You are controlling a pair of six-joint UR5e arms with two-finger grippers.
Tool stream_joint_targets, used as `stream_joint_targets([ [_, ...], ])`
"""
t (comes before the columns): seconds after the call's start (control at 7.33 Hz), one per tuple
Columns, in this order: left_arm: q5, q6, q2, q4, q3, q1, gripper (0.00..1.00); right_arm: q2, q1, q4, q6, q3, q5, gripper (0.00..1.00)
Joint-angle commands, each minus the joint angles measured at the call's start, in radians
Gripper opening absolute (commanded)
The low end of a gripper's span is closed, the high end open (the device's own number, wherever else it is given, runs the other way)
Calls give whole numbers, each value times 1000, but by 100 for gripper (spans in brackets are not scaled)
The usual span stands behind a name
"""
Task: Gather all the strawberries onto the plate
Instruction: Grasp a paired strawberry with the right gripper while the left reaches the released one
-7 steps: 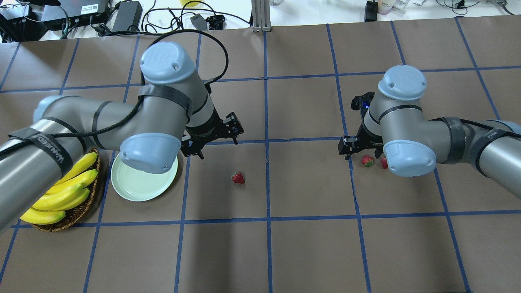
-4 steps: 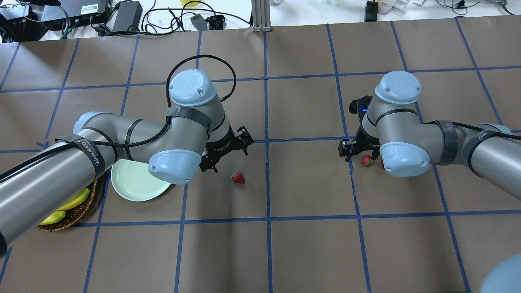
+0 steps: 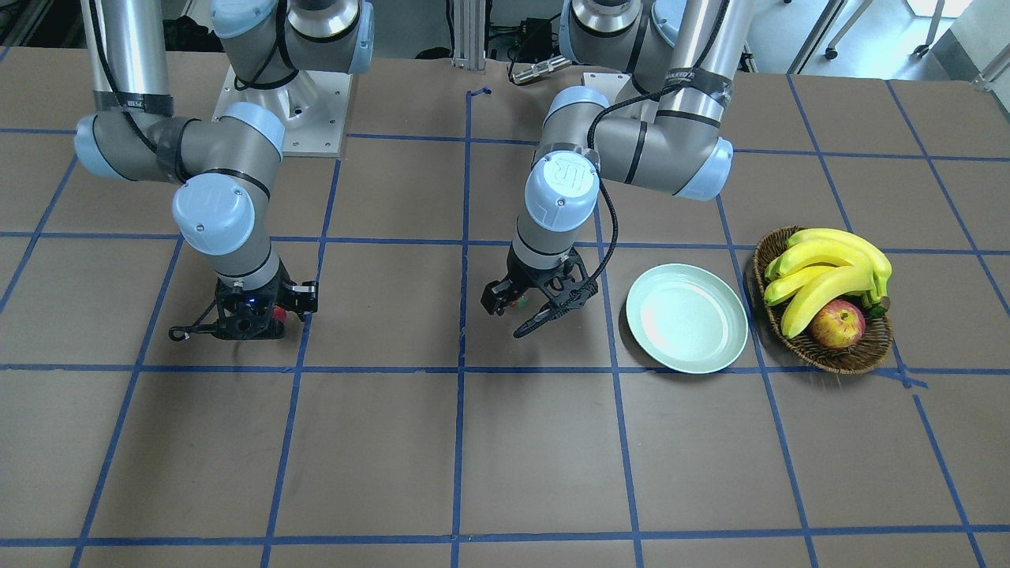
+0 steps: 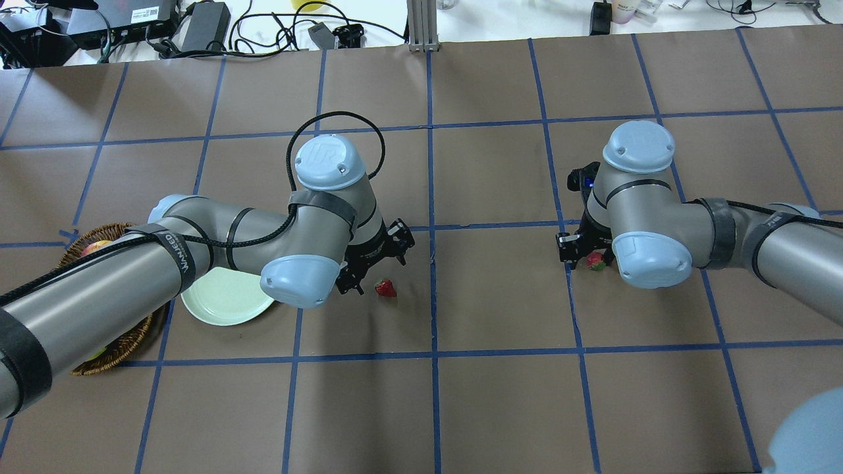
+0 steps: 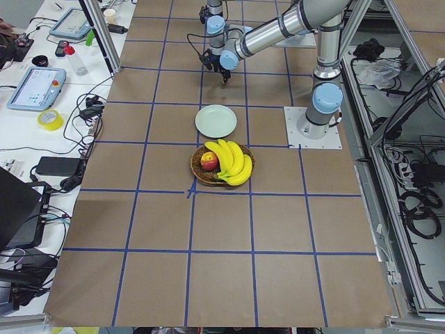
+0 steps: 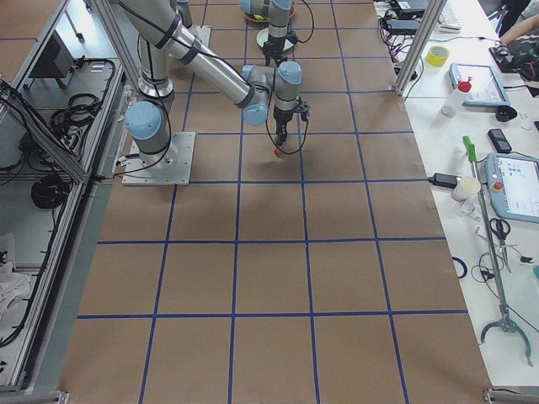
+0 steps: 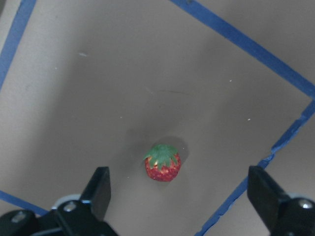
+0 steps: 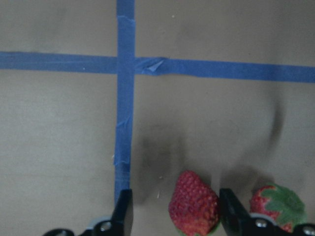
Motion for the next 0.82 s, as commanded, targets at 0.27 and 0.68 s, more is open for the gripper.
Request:
stream_joint_targets([
  [0.27, -3, -5, -24, 49, -26, -1, 76, -6, 0, 54, -1, -10, -2, 0],
  [0.68, -53, -3, -21, 59, -25, -31, 18, -19, 6, 132, 23, -79, 9, 0],
])
